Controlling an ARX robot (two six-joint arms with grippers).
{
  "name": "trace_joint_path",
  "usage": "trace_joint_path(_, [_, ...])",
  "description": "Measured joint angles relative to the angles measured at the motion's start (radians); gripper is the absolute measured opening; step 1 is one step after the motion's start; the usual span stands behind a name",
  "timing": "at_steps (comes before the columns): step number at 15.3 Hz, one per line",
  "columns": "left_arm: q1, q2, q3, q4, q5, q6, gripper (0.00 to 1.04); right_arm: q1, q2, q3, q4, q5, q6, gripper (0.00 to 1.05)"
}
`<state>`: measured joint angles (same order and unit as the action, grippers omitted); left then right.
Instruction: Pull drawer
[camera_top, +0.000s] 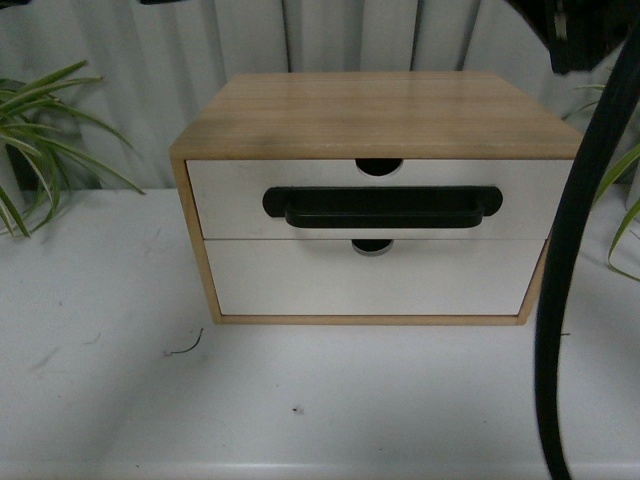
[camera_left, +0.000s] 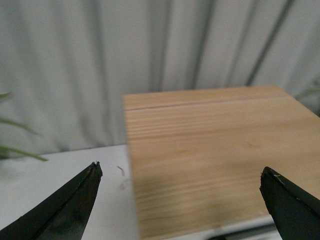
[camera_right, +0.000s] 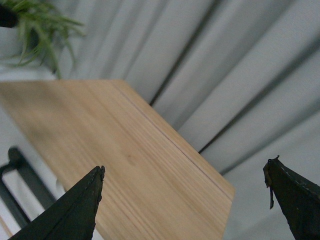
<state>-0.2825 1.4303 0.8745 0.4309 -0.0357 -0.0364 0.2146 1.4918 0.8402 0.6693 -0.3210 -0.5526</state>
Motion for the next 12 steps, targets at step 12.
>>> trace_joint_path(12, [-0.217, 0.338, 0.465, -0.763, 0.269, 0.751, 0.98, -0.133, 0.110, 0.187, -0.708, -0.281, -1.170, 0.98])
